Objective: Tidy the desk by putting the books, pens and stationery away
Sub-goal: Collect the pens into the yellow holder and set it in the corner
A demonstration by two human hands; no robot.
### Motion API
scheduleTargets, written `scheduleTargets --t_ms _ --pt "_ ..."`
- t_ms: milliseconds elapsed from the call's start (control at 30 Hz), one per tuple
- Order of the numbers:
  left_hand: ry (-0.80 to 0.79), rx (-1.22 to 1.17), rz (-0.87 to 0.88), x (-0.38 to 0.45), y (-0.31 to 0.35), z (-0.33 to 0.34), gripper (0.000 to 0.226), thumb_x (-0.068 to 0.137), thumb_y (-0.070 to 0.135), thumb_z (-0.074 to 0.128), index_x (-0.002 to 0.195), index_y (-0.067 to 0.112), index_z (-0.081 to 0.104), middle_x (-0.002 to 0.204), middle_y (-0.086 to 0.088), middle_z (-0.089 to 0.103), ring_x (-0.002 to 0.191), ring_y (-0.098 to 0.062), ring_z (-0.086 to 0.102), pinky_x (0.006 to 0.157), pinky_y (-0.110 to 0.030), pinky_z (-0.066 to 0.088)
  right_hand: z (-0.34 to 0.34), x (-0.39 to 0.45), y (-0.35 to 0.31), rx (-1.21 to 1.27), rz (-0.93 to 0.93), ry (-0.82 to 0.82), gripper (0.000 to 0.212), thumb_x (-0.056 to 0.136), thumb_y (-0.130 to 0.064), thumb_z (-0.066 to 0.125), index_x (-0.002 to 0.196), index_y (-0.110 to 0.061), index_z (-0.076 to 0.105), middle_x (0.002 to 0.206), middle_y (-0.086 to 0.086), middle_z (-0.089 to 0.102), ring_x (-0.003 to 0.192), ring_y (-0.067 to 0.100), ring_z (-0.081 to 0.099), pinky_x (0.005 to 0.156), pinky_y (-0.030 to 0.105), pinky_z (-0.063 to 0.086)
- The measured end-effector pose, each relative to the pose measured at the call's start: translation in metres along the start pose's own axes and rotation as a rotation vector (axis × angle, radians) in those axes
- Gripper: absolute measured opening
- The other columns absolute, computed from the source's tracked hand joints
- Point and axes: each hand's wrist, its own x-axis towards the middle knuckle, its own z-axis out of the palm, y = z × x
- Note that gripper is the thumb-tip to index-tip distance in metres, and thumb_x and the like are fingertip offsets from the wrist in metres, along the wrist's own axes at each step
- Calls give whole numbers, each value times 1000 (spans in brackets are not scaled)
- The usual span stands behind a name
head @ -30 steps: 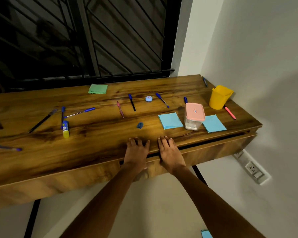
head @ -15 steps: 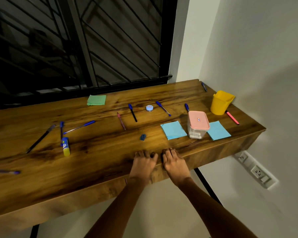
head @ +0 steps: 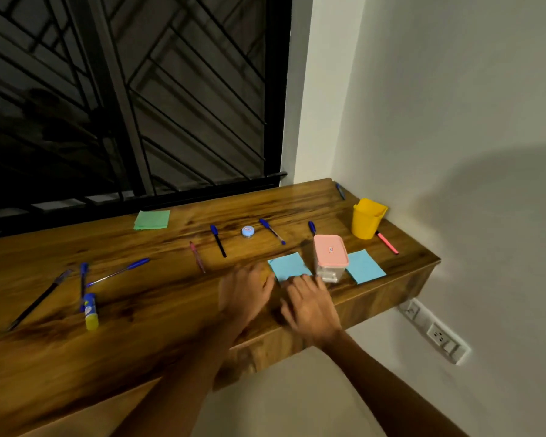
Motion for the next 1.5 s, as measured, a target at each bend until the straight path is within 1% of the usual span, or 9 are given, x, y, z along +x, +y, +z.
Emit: scheduleTargets --t_ms 200,367,567,800,967,1100,1200,1333,1500 --pt "-95 -794 -231 107 88 10 22 93 14 52 112 11 62 109 -10 68 104 -25 61 85 -30 48 -12 89 101 86 577 324 27 85 -27 48 83 -4 62 85 15 61 80 33 57 72 39 43" --pt "-277 -977 -236 187 141 56 37 93 -1 45 130 2 49 129 -19 56 120 -28 53 97 -30 42 20 125 214 42 1037 -55 39 89 -32 55 116 -3 55 121 20 53 114 40 46 92 46 39" --pt "-464 -965 -280 244 162 121 45 97 7 44 141 6 36 141 -17 47 128 -29 46 104 -32 37 64 141 283 270 1407 -199 45 93 -36 49 124 -3 54 130 18 55 120 38 53 98 42 44" --pt "-612 -991 -352 259 164 162 52 95 5 47 143 6 30 139 -24 46 128 -34 46 104 -35 36 82 146 296 218 1410 -292 31 95 -4 43 121 4 59 125 23 59 115 40 57 94 44 48" --pt "-389 -935 -370 263 135 132 48 97 23 48 139 2 38 138 -16 50 128 -31 47 104 -35 38 75 171 258 217 1184 -212 26 94 -4 45 111 7 62 116 27 63 109 42 60 89 44 50" --pt "-119 -755 -467 257 73 86 42 96 38 46 119 4 55 118 -18 62 111 -35 57 91 -39 44 64 207 185 291 971 -223 25 94 -4 43 107 6 63 115 26 63 109 41 60 89 44 49" --pt "-76 -490 -547 233 7 52 46 91 51 47 114 13 61 116 -13 64 108 -33 59 89 -39 46 61 229 108 455 872 -244 24 95 -8 45 105 5 62 114 26 63 106 41 60 86 43 49" --pt "2 -230 -701 182 -77 9 30 91 31 53 107 8 65 113 -16 65 105 -34 61 79 -36 48 64 242 8 689 693 -332 24 94 -15 49 99 4 63 108 24 64 104 40 59 83 41 48" --pt "98 -263 -832 126 -160 -15 22 89 18 56 92 -1 66 88 -13 69 85 -30 67 68 -35 53 71 246 -85 859 599 -468 27 91 -20 52 99 2 64 109 23 64 103 41 59 82 42 48"
